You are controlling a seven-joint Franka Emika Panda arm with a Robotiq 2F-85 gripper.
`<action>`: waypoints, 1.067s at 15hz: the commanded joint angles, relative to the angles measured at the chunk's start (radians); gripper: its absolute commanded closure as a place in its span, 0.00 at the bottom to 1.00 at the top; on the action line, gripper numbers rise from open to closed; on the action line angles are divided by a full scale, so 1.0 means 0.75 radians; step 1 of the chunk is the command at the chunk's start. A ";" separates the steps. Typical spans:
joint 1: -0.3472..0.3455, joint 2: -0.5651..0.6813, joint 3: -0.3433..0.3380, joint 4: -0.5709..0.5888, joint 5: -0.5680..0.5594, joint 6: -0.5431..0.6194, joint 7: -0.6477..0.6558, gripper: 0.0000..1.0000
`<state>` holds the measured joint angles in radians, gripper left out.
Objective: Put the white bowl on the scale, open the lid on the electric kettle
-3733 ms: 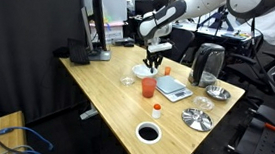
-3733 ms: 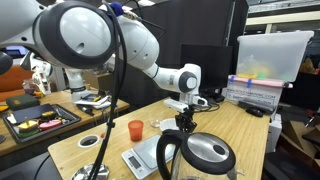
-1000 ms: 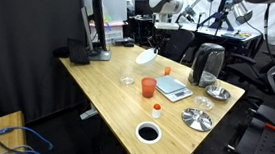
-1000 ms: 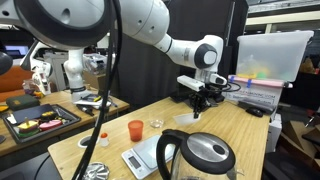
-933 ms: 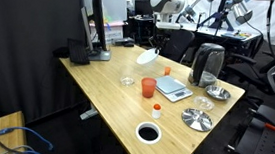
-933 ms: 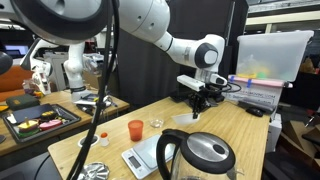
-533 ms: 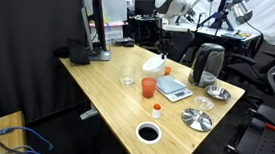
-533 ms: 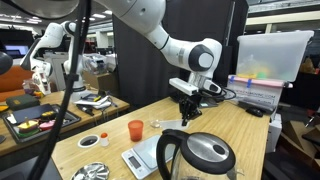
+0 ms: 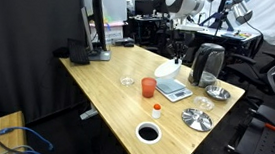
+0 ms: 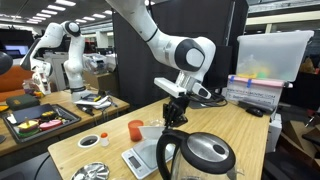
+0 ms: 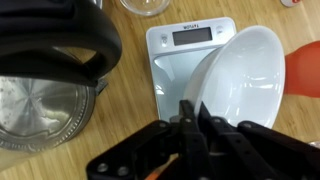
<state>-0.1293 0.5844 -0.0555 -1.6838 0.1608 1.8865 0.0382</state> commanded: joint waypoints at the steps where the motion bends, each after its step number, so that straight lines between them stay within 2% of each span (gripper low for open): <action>1: -0.011 -0.076 0.016 -0.138 0.051 0.069 -0.046 0.98; 8: 0.016 -0.020 0.039 -0.149 0.071 0.155 -0.032 0.98; 16: -0.008 -0.010 0.023 -0.155 0.066 0.171 -0.035 0.98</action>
<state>-0.1268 0.5831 -0.0383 -1.7845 0.1934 1.9971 0.0271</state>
